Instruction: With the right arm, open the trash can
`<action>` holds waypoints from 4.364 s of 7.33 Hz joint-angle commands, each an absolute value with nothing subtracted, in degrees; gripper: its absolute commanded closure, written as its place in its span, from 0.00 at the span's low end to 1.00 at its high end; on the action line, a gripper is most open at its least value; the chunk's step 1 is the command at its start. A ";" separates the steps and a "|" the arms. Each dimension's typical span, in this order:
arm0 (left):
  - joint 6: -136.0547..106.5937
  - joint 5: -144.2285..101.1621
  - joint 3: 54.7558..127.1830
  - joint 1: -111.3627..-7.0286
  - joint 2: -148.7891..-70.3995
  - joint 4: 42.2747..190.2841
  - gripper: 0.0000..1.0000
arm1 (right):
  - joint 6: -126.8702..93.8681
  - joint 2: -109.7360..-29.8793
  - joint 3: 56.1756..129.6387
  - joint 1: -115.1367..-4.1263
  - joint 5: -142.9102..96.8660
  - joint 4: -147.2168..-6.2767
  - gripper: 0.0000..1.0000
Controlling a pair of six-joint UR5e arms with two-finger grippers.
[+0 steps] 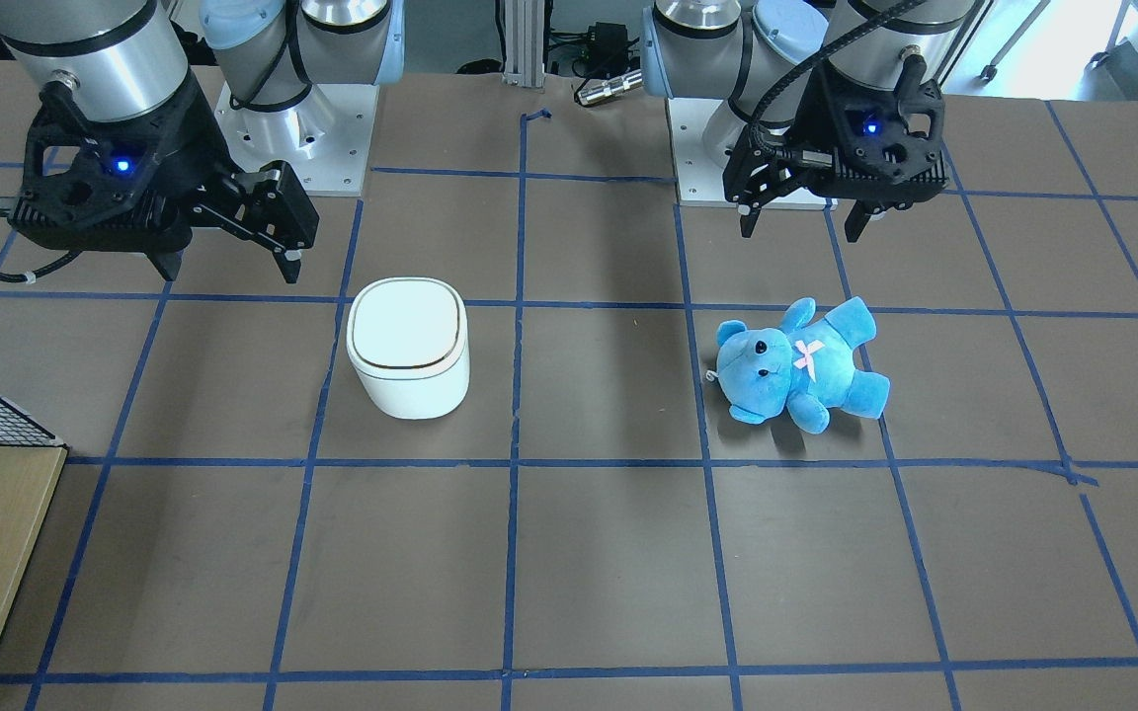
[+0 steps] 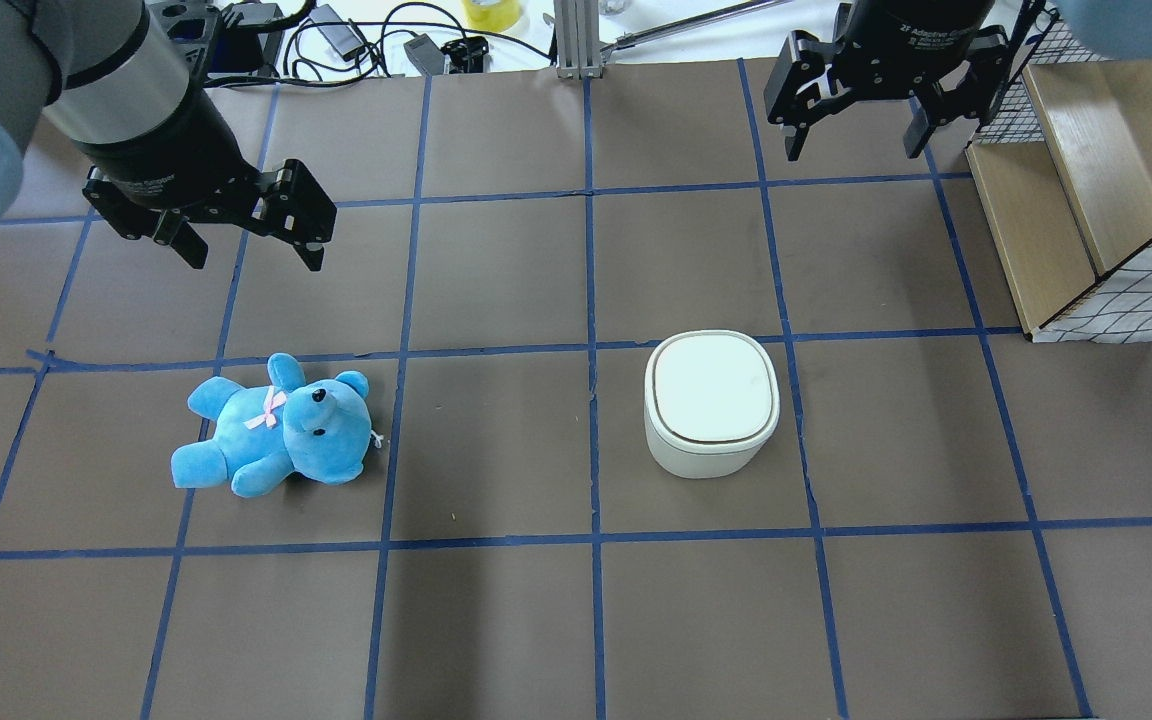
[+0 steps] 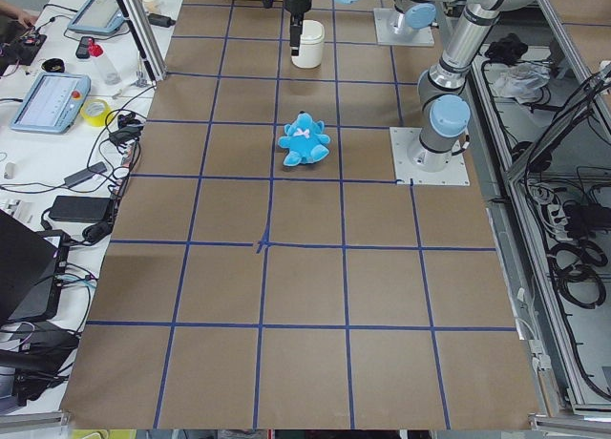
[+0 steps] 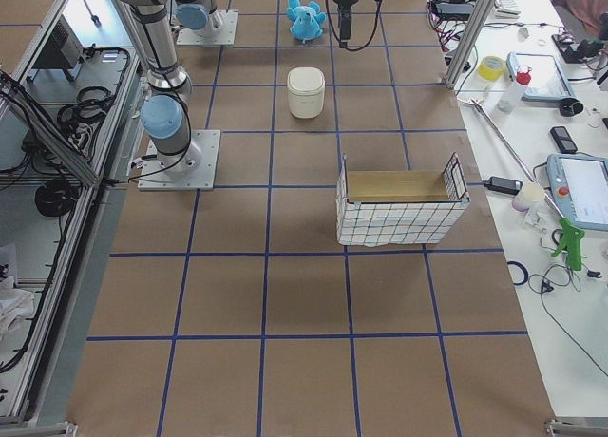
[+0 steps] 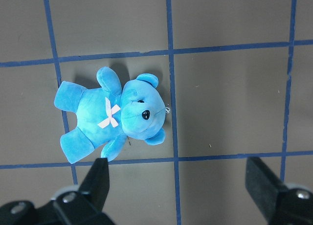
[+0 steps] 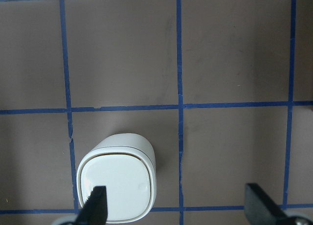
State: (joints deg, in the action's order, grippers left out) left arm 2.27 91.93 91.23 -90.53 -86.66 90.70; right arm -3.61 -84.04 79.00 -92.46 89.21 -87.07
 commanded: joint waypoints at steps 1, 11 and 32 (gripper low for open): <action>2.29 91.93 91.23 -90.53 -86.66 90.70 0.00 | -3.69 -83.94 79.01 -92.46 89.82 -87.19 0.00; 2.28 91.93 91.23 -90.53 -86.66 90.70 0.00 | -12.31 -81.57 101.94 -102.22 90.35 -99.67 1.00; 2.20 91.93 91.23 -90.53 -86.66 90.70 0.00 | -3.87 -86.84 81.65 -93.78 89.91 -85.95 0.00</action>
